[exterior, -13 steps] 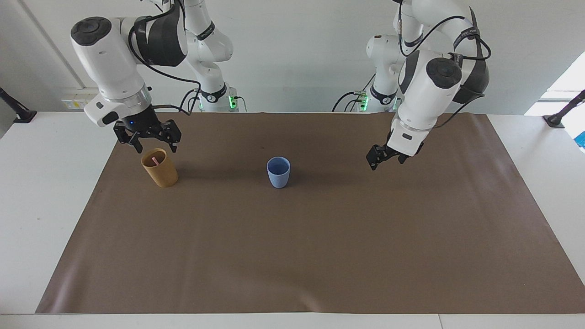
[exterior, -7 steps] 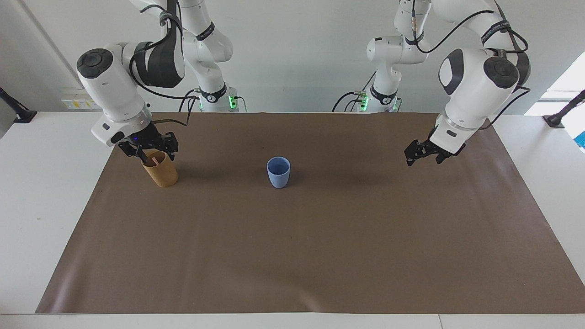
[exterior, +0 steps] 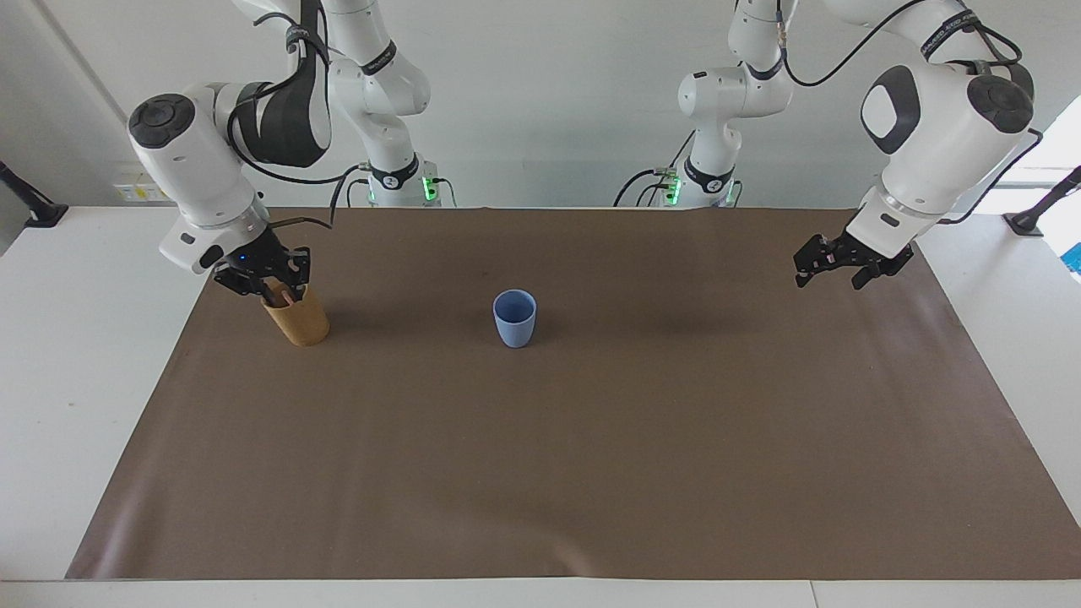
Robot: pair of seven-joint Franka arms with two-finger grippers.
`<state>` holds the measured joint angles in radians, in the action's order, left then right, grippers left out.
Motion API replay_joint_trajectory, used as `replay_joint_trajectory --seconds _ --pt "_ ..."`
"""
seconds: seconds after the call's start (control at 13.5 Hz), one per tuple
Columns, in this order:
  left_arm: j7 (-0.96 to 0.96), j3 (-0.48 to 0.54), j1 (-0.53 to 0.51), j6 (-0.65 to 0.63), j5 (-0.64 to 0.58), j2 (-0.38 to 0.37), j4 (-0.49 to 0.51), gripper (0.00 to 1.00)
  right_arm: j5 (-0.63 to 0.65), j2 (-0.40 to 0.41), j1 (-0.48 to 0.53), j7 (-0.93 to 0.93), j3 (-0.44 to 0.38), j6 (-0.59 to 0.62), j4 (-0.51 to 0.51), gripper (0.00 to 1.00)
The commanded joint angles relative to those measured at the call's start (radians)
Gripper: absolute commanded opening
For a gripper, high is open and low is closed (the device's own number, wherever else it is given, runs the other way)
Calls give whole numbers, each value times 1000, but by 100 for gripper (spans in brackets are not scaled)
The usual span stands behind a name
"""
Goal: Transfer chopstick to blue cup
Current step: 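Grasp the pink stick in the tan cup with the right gripper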
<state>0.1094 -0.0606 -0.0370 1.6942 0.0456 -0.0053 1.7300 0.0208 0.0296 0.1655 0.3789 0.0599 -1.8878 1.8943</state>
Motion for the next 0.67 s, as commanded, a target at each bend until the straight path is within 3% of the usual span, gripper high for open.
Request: replay_joint_trajectory --seconds 0.0,0.37,0.59 --pt "16 2 -20 -92 -23 -22 -82 100 -2 -23 14 37 6 6 17 0" --pt "3 15 -21 -241 -20 -24 -225 100 -4 -75 22 34 5 90 -40 0" --pt "-5 16 -21 -261 -12 -50 -228 100 -12 -143 22 31 6 119 -52 0"
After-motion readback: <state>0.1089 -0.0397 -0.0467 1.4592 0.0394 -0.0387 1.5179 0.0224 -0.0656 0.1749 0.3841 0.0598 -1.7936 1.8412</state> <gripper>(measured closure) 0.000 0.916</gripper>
